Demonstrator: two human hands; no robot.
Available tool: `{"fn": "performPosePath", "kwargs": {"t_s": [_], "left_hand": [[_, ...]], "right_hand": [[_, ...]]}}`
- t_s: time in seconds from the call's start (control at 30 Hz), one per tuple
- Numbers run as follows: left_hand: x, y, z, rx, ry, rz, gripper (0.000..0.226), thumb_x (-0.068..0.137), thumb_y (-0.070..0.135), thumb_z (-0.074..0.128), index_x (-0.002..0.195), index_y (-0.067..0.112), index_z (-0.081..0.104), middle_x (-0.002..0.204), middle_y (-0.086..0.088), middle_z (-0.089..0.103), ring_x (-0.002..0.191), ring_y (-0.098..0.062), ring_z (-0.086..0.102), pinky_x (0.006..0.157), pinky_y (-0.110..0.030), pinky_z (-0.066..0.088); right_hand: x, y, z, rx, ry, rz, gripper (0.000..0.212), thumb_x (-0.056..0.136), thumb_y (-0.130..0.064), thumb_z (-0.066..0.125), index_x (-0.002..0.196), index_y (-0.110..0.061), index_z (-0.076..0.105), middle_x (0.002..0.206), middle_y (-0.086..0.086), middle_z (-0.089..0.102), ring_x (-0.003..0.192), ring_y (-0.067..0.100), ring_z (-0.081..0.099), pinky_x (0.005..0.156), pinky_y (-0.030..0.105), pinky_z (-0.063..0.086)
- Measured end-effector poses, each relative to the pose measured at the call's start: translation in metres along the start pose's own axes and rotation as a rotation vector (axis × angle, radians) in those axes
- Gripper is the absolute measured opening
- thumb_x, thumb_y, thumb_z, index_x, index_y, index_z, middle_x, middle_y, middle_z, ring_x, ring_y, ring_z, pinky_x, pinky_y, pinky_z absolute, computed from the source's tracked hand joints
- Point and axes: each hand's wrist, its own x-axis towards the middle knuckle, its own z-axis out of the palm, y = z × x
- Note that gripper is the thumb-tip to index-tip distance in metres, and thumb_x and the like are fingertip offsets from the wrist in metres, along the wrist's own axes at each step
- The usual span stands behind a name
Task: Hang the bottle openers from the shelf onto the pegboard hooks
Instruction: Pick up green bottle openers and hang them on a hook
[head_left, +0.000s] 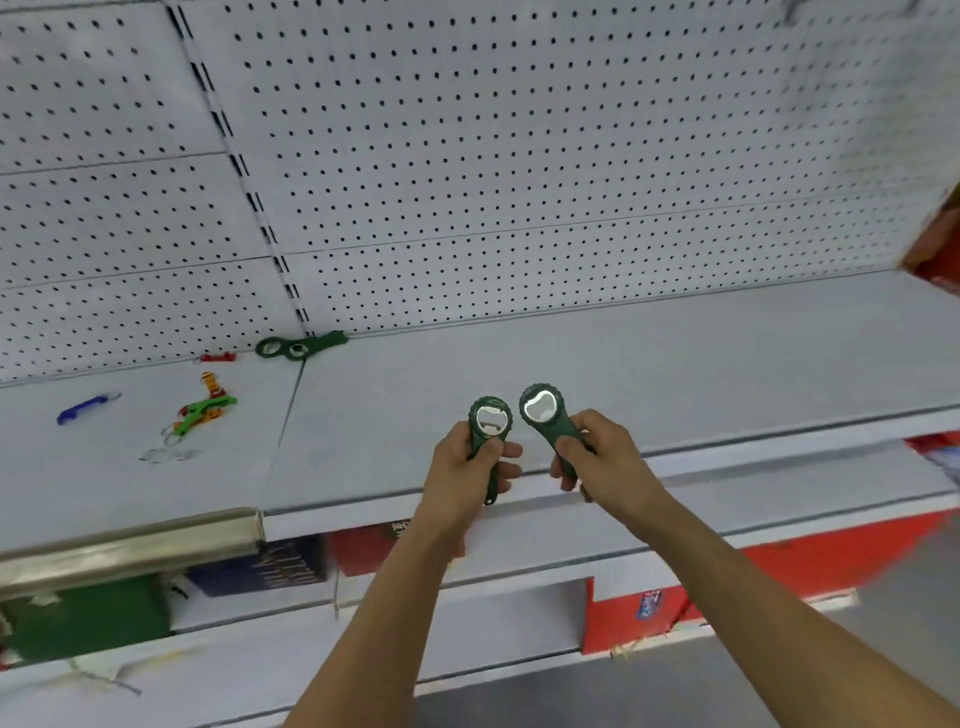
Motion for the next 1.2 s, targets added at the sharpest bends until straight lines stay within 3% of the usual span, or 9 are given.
{"fn": "performPosePath", "kwargs": {"t_s": [0.23,0.37,0.57,0.77,0.9,1.2], "left_hand": [[-0.048,0.004,0.11,-0.003,-0.075,0.007,0.017,0.1,0.01,0.044,0.112,0.013,0.056,0.096,-0.005,0.074,0.079,-0.02,0.07,0.074,-0.034,0.057],[-0.059,0.014,0.157,0.035,-0.134,0.006,0.018,0.1,0.012,0.043,0.112,0.015,0.055,0.096,-0.003,0.074,0.082,-0.02,0.07,0.071,-0.027,0.057],[-0.043,0.027,0.215,0.064,-0.167,0.018,0.018,0.099,0.011,0.044,0.113,0.012,0.056,0.095,-0.002,0.075,0.081,-0.022,0.071,0.078,-0.036,0.058],[-0.013,0.041,0.277,0.053,-0.248,0.061,0.018,0.1,0.012,0.046,0.114,0.014,0.056,0.095,0.001,0.076,0.079,-0.019,0.072,0.077,-0.034,0.058],[0.012,0.054,0.321,0.05,-0.278,0.084,0.016,0.098,0.014,0.049,0.112,0.016,0.058,0.092,0.005,0.077,0.081,-0.017,0.073,0.071,-0.03,0.059],[0.075,0.095,0.403,0.01,-0.229,0.112,0.015,0.096,0.012,0.053,0.11,0.016,0.057,0.092,0.004,0.077,0.082,-0.018,0.073,0.069,-0.03,0.058]], "right_hand": [[-0.068,0.038,-0.098,0.067,0.09,0.003,0.005,0.093,-0.009,0.047,0.094,-0.009,0.052,0.07,0.008,0.069,0.057,0.015,0.059,0.049,0.03,0.04],[-0.086,0.05,-0.142,0.097,0.149,-0.001,0.007,0.094,-0.009,0.047,0.095,-0.009,0.054,0.073,0.01,0.069,0.057,0.012,0.059,0.05,0.029,0.04],[-0.09,0.071,-0.193,0.153,0.247,-0.011,0.011,0.096,-0.007,0.048,0.097,-0.012,0.058,0.075,0.011,0.068,0.06,0.016,0.06,0.049,0.03,0.041],[-0.073,0.086,-0.254,0.182,0.332,-0.012,0.014,0.097,-0.007,0.048,0.098,-0.015,0.06,0.072,0.01,0.067,0.055,0.018,0.059,0.047,0.028,0.039],[-0.051,0.095,-0.301,0.181,0.363,-0.001,0.012,0.098,-0.01,0.048,0.098,-0.013,0.059,0.072,0.013,0.065,0.053,0.019,0.054,0.045,0.018,0.039],[0.021,0.103,-0.394,0.178,0.392,0.004,0.006,0.098,-0.011,0.047,0.1,-0.011,0.053,0.078,0.014,0.067,0.055,0.016,0.053,0.045,0.019,0.04]]}}
